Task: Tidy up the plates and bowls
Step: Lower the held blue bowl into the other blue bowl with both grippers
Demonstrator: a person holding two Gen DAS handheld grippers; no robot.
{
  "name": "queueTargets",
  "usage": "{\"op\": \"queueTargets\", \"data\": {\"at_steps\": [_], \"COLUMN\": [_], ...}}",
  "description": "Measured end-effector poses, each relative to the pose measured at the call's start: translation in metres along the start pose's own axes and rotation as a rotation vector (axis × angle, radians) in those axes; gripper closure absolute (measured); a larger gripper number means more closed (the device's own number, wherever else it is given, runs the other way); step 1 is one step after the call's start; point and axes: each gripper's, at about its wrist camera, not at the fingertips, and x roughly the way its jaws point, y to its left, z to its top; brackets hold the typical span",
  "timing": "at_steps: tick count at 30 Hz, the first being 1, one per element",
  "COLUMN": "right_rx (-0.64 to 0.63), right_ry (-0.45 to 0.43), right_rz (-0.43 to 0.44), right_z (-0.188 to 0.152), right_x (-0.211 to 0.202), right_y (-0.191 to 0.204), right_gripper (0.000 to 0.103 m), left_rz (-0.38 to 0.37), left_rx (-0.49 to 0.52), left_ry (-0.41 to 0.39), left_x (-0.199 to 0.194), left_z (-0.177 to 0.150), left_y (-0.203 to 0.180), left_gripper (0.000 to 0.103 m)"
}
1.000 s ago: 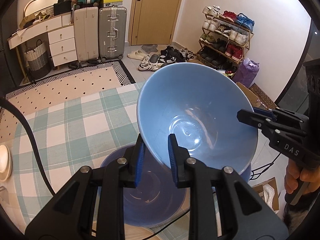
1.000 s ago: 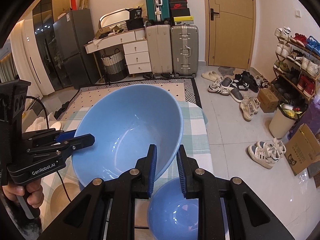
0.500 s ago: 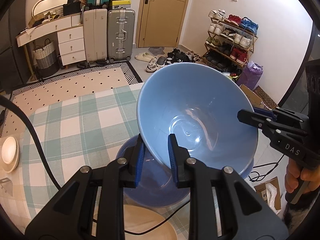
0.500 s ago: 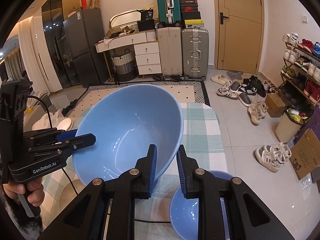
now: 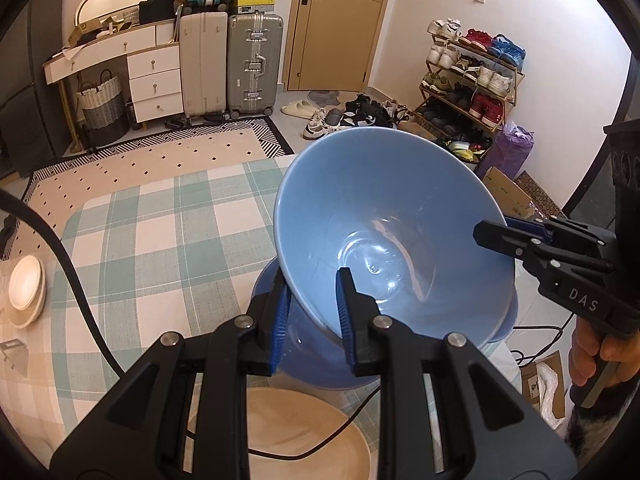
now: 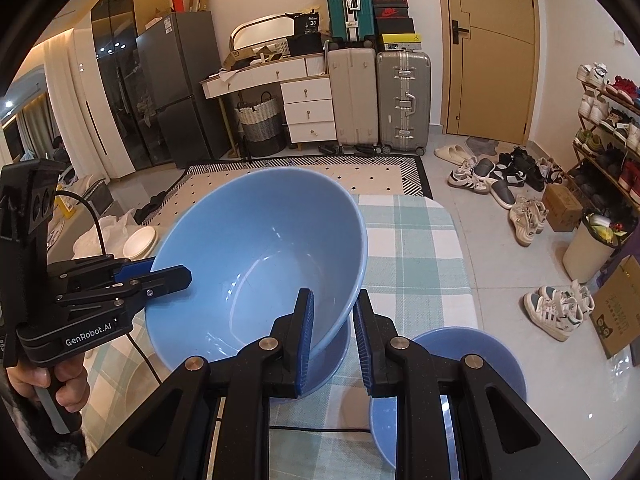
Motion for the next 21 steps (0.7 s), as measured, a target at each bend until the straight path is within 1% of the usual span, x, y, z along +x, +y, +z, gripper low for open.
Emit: {"op": "queueTargets", "data": {"at_steps": [10,21], "right_rx": [0.008,0.015], "right_ry": [0.033,0.071], "right_rz": [0.024,0.038], "right_z": [-0.012,-0.026], "right_x": [0.024,0.053], "right_y": [0.004,0.008], "right_gripper": [0.082,0.082], "left_rz": [0.009,0.021], "left_rx": [-0.014,-0.026], "left_ry": [0.017,0.055], "left_x": [0.017,0.055], "left_z": [-0.014,-0.033], "left_y": [0.013,0.033], "left_gripper": [0.083,0.083]}}
